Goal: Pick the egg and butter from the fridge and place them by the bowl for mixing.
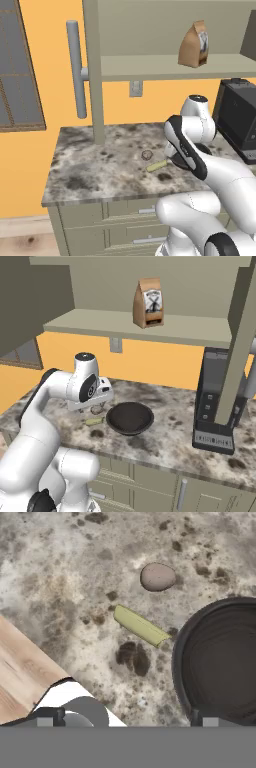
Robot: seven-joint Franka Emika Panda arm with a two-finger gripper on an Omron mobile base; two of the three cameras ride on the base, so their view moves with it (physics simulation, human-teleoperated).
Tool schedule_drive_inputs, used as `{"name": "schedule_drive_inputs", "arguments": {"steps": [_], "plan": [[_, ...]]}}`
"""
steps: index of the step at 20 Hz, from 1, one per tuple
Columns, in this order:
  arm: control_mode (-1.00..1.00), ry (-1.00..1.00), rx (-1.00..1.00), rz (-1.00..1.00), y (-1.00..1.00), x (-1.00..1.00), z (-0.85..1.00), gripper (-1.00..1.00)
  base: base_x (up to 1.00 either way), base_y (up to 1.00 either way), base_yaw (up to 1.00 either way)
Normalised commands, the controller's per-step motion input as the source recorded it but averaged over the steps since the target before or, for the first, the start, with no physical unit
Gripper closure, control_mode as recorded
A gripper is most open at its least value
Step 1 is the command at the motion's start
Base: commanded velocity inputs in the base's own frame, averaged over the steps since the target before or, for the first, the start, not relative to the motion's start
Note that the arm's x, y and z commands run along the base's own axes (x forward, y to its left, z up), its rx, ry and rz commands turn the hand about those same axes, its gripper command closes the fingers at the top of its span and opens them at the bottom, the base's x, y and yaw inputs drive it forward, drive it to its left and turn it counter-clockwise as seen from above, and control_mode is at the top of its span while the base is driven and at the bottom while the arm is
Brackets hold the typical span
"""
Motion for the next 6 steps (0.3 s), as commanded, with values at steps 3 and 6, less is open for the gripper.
{"name": "schedule_drive_inputs", "arguments": {"steps": [3, 6], "plan": [[-1.00, -0.15, 0.02, -0.43, -0.11, -0.39, 0.27, -1.00, 0.00, 0.00, 0.00], [-1.00, -0.16, 0.04, -0.41, -0.09, -0.42, 0.29, -1.00, 0.00, 0.00, 0.00]]}}
